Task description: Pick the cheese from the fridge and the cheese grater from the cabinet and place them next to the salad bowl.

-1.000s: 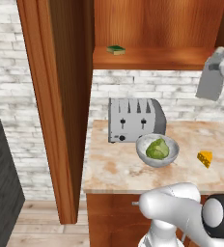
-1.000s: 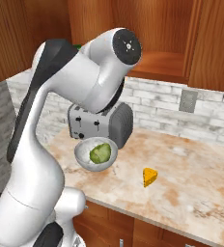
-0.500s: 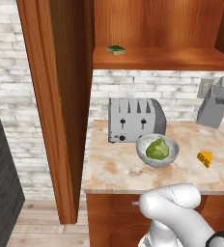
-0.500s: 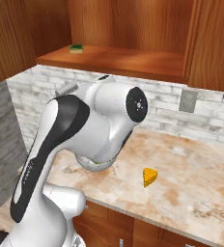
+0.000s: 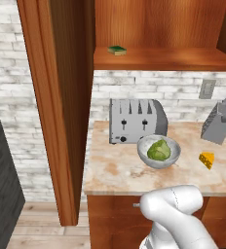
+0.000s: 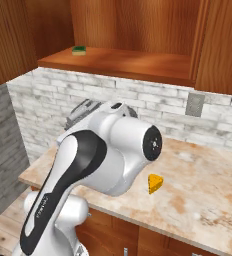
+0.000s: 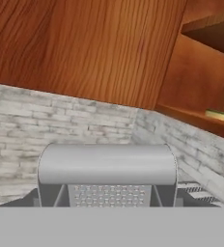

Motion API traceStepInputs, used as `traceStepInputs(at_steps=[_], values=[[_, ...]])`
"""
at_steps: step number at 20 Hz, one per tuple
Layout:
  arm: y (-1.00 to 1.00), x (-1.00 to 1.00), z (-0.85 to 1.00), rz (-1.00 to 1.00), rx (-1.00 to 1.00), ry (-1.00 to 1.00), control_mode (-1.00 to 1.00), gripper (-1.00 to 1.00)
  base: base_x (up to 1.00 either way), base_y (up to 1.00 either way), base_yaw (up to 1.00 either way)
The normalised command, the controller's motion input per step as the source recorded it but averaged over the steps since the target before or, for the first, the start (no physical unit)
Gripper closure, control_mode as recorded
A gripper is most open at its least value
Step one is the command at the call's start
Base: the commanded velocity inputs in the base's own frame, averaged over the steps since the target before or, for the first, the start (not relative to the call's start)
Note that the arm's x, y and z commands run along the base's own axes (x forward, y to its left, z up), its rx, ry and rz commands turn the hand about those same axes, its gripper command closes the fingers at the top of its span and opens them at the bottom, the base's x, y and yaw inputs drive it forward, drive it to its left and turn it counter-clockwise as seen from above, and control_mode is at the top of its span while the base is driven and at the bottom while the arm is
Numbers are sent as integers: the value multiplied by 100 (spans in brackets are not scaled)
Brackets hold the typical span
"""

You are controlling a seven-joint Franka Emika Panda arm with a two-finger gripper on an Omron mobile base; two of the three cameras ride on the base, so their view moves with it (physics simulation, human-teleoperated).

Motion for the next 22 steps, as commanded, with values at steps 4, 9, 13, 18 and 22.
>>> traceStepInputs(at_steps=[4,9,13,18,22], values=[[-46,-18,-47,1,0,5,-100,100,0,0,0],[-29,-6,-50,0,-3,11,-100,100,0,0,0],[-11,-1,-57,0,-4,10,-100,100,0,0,0],[-6,0,-61,0,0,1,-100,100,0,0,0],[0,0,-51,0,3,0,-100,100,0,0,0]])
